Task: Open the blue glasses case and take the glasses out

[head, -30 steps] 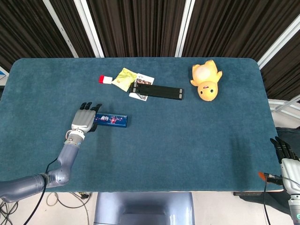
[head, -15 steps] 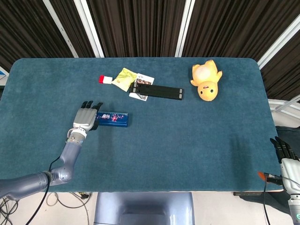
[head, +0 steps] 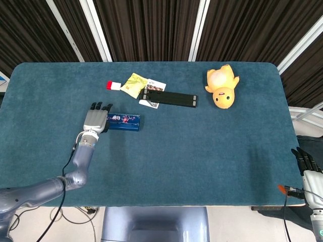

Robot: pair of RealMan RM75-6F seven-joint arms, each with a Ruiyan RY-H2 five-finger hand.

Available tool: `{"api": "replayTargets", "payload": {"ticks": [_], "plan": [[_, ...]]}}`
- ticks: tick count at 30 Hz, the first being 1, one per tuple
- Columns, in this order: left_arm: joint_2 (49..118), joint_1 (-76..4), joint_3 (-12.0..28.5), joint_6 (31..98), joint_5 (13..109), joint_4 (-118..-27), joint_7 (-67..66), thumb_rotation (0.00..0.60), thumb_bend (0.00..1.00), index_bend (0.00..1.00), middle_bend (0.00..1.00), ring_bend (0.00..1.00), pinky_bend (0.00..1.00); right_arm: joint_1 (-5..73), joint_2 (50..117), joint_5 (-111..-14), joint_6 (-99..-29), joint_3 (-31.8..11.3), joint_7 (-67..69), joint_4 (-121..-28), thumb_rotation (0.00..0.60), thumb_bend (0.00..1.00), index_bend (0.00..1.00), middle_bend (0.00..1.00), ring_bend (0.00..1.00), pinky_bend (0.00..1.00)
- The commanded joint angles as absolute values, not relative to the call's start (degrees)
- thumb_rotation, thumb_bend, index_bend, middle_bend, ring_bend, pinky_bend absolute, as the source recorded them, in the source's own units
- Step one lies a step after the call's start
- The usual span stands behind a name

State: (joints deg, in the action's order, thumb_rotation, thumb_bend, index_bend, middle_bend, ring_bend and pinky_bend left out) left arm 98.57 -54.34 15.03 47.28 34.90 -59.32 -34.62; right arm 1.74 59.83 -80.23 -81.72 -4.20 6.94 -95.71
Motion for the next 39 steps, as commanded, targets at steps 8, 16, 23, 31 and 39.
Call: {"api": "replayTargets", "payload": {"ticks": [8, 16, 23, 31, 39], "plan": [[104.8, -57.77, 19.82, 50.88, 36.97, -49.25, -30.34, 0.6, 0.32, 0.0, 0.07, 0.0, 0.05, 1.59, 59.72, -80.32, -81.94, -4.16, 7.06, -95.78, 0.6, 0.15, 0.0, 0.0, 0.0, 0.2], [101.78, -54.5, 19.62, 52.0, 39.85, -53.7, -26.66, 0.6, 0.32, 0.0, 0.07, 0.0, 0.05, 1.5, 59.58, -80.51, -82.1, -4.14, 7.31, -95.73, 0.6, 0.16, 0.0, 0.0, 0.0, 0.2], [92.41, -48.07, 14.82, 54.15, 45.05, -69.39, -25.48, 0.6, 0.32, 0.02, 0.07, 0.0, 0.07, 1.52, 59.63, -80.56, -82.09, -4.15, 7.34, -95.72, 0.6, 0.16, 0.0, 0.0, 0.0, 0.2], [85.21, -44.8, 9.99, 55.25, 48.0, -79.79, -28.52, 0.6, 0.32, 0.07, 0.3, 0.18, 0.3, 1.53, 59.73, -80.59, -82.17, -4.19, 7.1, -95.73, 0.6, 0.16, 0.0, 0.0, 0.0, 0.2], [86.24, -45.78, 9.26, 53.87, 46.96, -78.16, -30.93, 0.6, 0.33, 0.16, 0.81, 0.7, 0.82, 1.46, 59.72, -80.54, -82.26, -4.21, 7.09, -95.76, 0.6, 0.16, 0.0, 0.0, 0.0, 0.2]]}}
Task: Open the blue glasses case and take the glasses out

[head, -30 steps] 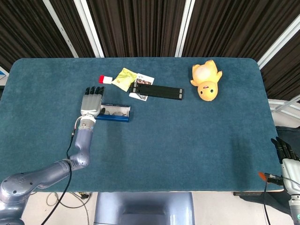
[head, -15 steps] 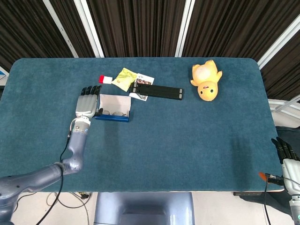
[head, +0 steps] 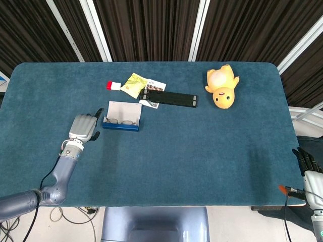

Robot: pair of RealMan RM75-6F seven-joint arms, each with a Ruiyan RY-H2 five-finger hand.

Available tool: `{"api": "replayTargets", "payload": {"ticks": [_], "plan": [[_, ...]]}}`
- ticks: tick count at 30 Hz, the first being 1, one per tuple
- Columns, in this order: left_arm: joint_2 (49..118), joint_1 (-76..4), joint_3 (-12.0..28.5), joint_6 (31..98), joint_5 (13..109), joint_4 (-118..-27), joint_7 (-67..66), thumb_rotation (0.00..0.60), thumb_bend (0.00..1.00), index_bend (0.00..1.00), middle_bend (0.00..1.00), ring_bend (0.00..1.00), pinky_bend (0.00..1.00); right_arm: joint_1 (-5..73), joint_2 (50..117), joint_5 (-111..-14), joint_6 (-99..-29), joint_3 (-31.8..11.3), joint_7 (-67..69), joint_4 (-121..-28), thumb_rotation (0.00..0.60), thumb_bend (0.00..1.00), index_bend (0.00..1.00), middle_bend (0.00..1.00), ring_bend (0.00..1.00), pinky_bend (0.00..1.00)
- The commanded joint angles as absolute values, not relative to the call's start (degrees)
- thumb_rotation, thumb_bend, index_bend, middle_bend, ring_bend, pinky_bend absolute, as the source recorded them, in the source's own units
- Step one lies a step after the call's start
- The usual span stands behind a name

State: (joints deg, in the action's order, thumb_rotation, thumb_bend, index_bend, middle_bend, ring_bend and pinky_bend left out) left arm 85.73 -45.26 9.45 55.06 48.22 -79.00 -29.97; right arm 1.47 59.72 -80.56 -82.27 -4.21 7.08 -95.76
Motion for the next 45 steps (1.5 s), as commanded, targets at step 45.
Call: {"api": "replayTargets", "payload": {"ticks": [45], "plan": [[77.74, -47.87, 2.02, 45.61, 47.31, -102.45, -30.93, 0.6, 0.33, 0.28, 0.9, 0.78, 0.88, 1.38, 59.78, -80.64, -82.48, -4.29, 7.13, -95.74, 0.6, 0.16, 0.0, 0.0, 0.0, 0.2]]}}
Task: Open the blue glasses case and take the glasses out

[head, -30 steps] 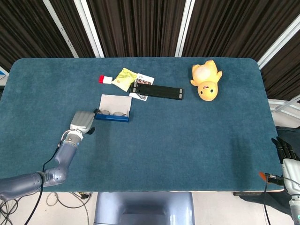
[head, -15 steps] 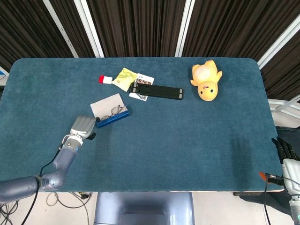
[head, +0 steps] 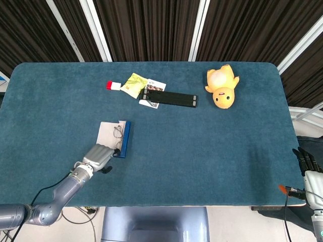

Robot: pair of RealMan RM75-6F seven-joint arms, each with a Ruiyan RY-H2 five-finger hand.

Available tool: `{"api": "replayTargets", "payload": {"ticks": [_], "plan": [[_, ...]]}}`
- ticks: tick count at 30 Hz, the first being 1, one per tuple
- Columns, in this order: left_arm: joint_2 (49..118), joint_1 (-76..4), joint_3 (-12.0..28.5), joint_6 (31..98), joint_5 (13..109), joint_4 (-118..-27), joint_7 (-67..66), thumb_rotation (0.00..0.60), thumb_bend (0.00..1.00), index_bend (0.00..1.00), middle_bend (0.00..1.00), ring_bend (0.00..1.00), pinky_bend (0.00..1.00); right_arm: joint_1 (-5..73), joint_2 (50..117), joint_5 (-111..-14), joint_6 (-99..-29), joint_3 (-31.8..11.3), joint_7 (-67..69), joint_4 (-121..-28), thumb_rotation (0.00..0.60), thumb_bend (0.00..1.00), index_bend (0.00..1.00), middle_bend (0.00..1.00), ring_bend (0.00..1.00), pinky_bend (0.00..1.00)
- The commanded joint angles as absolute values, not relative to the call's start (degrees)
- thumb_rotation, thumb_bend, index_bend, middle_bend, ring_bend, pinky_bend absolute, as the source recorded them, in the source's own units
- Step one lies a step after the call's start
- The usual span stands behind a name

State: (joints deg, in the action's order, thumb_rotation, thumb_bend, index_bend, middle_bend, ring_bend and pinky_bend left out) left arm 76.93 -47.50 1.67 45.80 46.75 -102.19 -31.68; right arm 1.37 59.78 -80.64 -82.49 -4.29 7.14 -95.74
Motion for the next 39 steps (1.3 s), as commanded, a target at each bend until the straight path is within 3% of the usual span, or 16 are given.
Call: {"api": "replayTargets", "payload": {"ticks": [1, 16, 22, 31, 39], "plan": [[78.34, -47.96, 2.46, 45.71, 47.74, -102.58, -30.16, 0.6, 0.33, 0.28, 0.9, 0.78, 0.88, 1.38, 59.78, -80.65, -82.5, -4.3, 7.11, -95.74, 0.6, 0.16, 0.0, 0.0, 0.0, 0.2], [77.91, -49.81, 8.69, 46.43, 52.0, -99.46, -23.05, 0.6, 0.33, 0.12, 0.9, 0.78, 0.88, 1.46, 59.71, -80.34, -82.09, -4.34, 7.42, -95.86, 0.6, 0.16, 0.0, 0.0, 0.0, 0.2], [79.12, -57.96, 6.58, 40.48, 40.96, -91.23, -32.77, 0.6, 0.33, 0.09, 0.91, 0.79, 0.88, 1.49, 59.66, -80.19, -81.97, -4.36, 7.3, -95.96, 0.6, 0.16, 0.0, 0.0, 0.0, 0.2], [84.17, -66.59, 0.88, 39.06, 25.54, -83.24, -42.3, 0.6, 0.37, 0.09, 0.91, 0.79, 0.89, 1.47, 59.68, -80.01, -82.02, -4.47, 7.36, -95.94, 0.6, 0.16, 0.0, 0.0, 0.0, 0.2], [83.39, -69.24, -2.26, 40.26, 18.51, -84.28, -43.97, 0.6, 0.4, 0.12, 0.91, 0.8, 0.89, 1.48, 59.75, -80.08, -82.06, -4.49, 7.34, -95.87, 0.6, 0.16, 0.0, 0.0, 0.0, 0.2]]}}
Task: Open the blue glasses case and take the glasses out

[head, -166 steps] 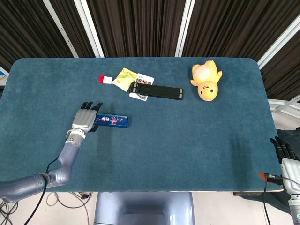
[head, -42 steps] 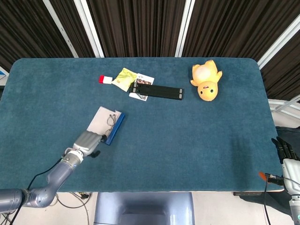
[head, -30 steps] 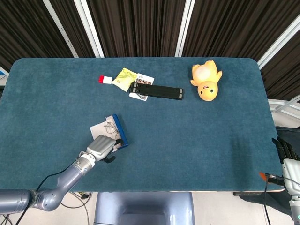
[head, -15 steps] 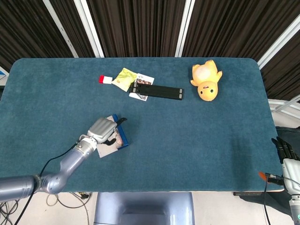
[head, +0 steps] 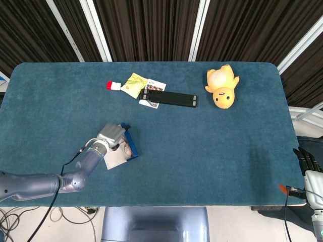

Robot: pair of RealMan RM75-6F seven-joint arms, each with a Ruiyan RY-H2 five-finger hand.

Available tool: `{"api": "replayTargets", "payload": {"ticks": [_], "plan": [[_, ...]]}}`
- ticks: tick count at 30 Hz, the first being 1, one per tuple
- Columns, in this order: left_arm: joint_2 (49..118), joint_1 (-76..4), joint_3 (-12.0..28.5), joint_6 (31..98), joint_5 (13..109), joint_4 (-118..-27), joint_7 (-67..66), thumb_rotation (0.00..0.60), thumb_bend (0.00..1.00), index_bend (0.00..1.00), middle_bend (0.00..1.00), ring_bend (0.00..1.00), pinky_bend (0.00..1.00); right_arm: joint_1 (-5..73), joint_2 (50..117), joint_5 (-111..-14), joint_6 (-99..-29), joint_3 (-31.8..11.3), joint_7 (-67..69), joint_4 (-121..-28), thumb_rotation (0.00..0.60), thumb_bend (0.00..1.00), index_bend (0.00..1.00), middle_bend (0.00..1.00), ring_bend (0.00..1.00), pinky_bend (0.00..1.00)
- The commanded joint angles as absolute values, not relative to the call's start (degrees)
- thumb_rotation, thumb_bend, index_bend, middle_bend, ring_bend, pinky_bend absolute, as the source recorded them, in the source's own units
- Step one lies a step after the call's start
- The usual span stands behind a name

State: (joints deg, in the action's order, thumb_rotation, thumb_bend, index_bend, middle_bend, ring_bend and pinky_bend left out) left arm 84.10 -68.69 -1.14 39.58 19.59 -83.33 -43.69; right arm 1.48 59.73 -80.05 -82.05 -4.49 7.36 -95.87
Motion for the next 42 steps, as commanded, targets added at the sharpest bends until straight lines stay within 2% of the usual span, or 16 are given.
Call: {"api": "replayTargets", "payload": {"ticks": [1, 15, 21, 25, 31, 36, 42], "plan": [[82.83, -69.17, -2.55, 40.55, 18.44, -85.03, -43.75, 0.6, 0.4, 0.13, 0.92, 0.8, 0.89, 1.48, 59.76, -80.06, -82.06, -4.49, 7.36, -95.86, 0.6, 0.16, 0.0, 0.0, 0.0, 0.2], [74.77, -65.9, -9.1, 43.61, 19.56, -96.51, -40.4, 0.6, 0.41, 0.21, 0.92, 0.8, 0.89, 1.45, 59.68, -80.19, -82.09, -4.43, 7.39, -96.13, 0.6, 0.16, 0.0, 0.0, 0.0, 0.2], [73.93, -64.85, -10.13, 44.63, 20.41, -97.9, -39.25, 0.6, 0.41, 0.23, 0.92, 0.8, 0.89, 1.43, 59.67, -80.17, -82.11, -4.44, 7.4, -96.2, 0.6, 0.16, 0.0, 0.0, 0.0, 0.2], [74.12, -63.26, -8.8, 47.16, 22.29, -97.89, -36.7, 0.6, 0.38, 0.22, 0.92, 0.8, 0.89, 1.43, 59.67, -80.19, -82.1, -4.43, 7.41, -96.24, 0.6, 0.16, 0.0, 0.0, 0.0, 0.2], [75.14, -60.1, -4.25, 51.64, 26.98, -97.55, -30.51, 0.6, 0.35, 0.24, 0.93, 0.81, 0.9, 1.41, 59.64, -80.18, -82.16, -4.46, 7.51, -96.25, 0.6, 0.16, 0.0, 0.0, 0.0, 0.2], [76.03, -59.02, -1.13, 52.4, 28.64, -96.94, -27.25, 0.6, 0.31, 0.28, 0.94, 0.82, 0.91, 1.42, 59.62, -80.17, -82.13, -4.47, 7.61, -96.24, 0.6, 0.16, 0.0, 0.0, 0.0, 0.2], [78.51, -59.35, -0.45, 52.15, 29.2, -94.51, -28.43, 0.6, 0.28, 0.35, 0.95, 0.83, 0.91, 1.42, 59.62, -80.13, -82.15, -4.51, 7.61, -96.23, 0.6, 0.16, 0.0, 0.0, 0.0, 0.2]]}}
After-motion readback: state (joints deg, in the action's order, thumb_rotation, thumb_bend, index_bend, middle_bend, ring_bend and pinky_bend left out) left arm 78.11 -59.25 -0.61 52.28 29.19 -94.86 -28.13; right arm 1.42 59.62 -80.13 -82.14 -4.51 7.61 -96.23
